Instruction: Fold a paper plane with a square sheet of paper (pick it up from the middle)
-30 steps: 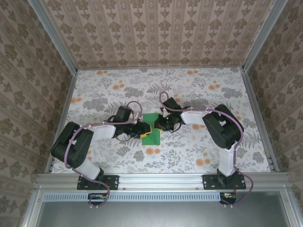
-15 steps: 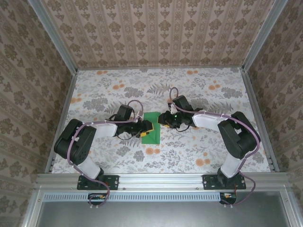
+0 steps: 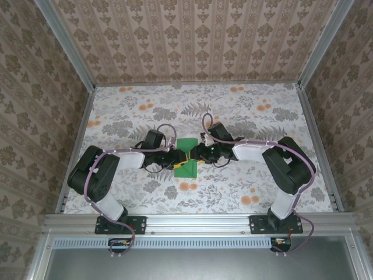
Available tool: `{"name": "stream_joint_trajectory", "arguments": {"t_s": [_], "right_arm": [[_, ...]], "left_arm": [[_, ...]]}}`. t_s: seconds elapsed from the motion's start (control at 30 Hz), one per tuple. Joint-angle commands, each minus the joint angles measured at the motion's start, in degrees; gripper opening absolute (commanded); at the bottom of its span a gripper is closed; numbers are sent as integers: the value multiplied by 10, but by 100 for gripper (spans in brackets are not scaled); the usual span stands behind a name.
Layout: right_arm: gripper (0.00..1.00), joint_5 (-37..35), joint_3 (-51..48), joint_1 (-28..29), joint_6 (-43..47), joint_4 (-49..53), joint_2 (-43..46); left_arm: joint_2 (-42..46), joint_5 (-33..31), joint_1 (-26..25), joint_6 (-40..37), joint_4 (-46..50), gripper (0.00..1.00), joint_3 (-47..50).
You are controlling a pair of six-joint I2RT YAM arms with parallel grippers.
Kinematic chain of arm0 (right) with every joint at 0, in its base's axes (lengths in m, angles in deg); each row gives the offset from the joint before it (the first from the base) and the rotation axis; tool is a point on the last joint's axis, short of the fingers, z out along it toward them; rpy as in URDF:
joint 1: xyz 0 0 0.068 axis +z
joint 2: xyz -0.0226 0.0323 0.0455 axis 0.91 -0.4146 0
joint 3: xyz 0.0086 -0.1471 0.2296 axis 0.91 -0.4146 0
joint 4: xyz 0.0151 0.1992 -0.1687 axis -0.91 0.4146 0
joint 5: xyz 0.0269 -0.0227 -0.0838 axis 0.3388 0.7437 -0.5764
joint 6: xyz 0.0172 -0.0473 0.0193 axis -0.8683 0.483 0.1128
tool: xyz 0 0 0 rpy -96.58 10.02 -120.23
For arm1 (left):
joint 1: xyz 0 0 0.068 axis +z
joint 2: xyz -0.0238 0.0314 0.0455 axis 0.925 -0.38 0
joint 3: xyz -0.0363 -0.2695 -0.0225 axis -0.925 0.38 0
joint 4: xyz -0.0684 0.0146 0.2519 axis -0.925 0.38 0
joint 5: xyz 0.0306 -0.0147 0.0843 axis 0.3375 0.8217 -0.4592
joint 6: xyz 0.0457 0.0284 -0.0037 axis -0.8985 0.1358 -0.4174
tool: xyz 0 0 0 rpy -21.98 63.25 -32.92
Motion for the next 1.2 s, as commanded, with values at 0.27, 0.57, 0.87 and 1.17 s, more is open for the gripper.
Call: {"name": "stream_joint_trajectory", "arguments": {"t_s": [0.27, 0.57, 0.87, 1.17], "right_arm": [[31, 28, 22, 5, -3, -18, -33], [19, 34, 34, 5, -5, -21, -45], [3, -1, 45, 1, 45, 34, -42], [0, -22, 47, -7, 79, 48, -42]], "left_arm": [[-1, -6, 3, -3, 4, 36, -7], [0, -4, 4, -3, 2, 36, -9], [13, 3, 3, -6, 3, 36, -16], [8, 10, -7, -17, 10, 35, -36]]}}
